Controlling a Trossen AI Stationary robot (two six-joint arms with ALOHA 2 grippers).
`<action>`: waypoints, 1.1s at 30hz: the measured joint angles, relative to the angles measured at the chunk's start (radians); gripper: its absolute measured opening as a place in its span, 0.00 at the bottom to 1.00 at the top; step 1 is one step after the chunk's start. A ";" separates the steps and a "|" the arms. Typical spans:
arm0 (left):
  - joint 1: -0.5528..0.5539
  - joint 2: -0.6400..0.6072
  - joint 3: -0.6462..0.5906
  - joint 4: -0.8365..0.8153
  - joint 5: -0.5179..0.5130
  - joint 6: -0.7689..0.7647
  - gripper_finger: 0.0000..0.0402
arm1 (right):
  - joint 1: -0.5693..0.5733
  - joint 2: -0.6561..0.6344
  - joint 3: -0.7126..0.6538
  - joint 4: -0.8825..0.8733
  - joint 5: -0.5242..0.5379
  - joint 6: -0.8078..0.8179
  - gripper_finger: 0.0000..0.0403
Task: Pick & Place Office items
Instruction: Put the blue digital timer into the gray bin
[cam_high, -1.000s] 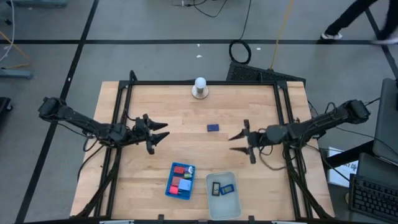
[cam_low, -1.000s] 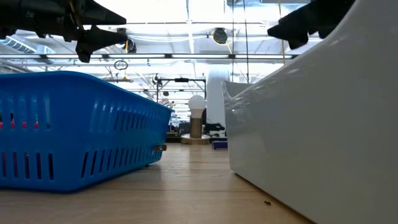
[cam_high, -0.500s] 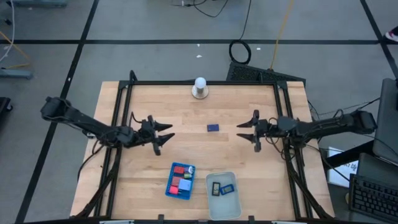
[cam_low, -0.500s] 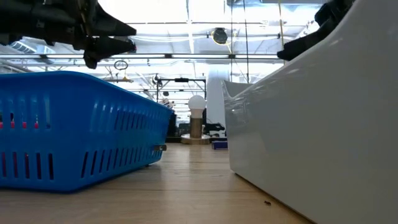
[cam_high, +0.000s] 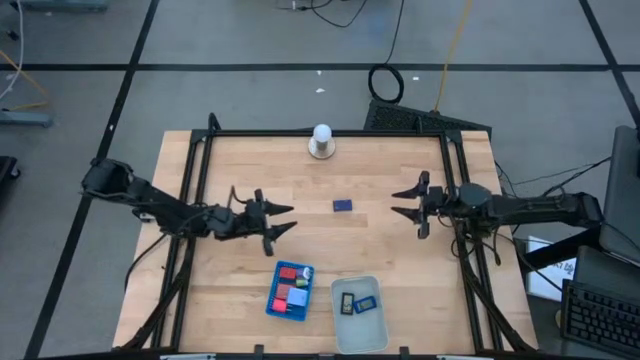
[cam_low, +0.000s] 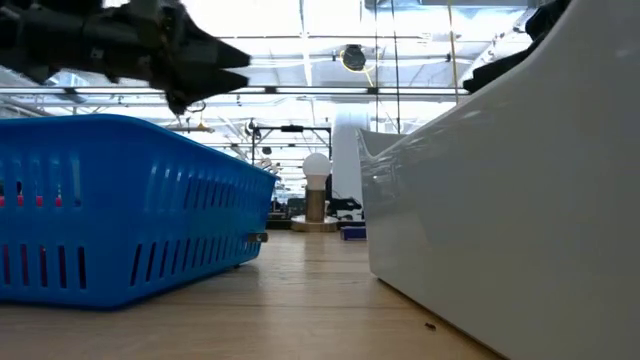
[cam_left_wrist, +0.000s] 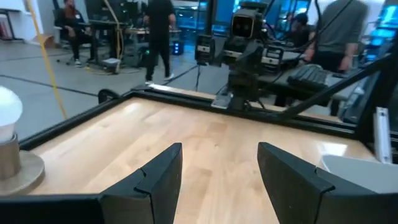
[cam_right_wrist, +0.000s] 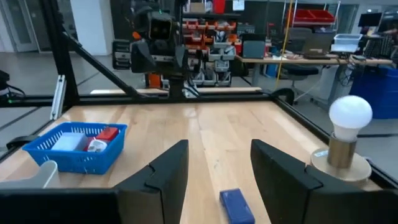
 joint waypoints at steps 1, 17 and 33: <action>0.005 0.022 0.023 -0.004 0.000 0.007 0.53 | -0.003 -0.013 0.000 -0.018 0.002 0.000 0.41; 0.030 -0.060 0.074 -0.075 -0.058 0.236 0.53 | -0.008 0.201 0.000 0.017 0.090 0.048 0.41; 0.028 -0.555 -0.314 -0.124 -0.098 0.142 0.53 | -0.032 0.663 0.055 0.344 0.123 0.018 0.41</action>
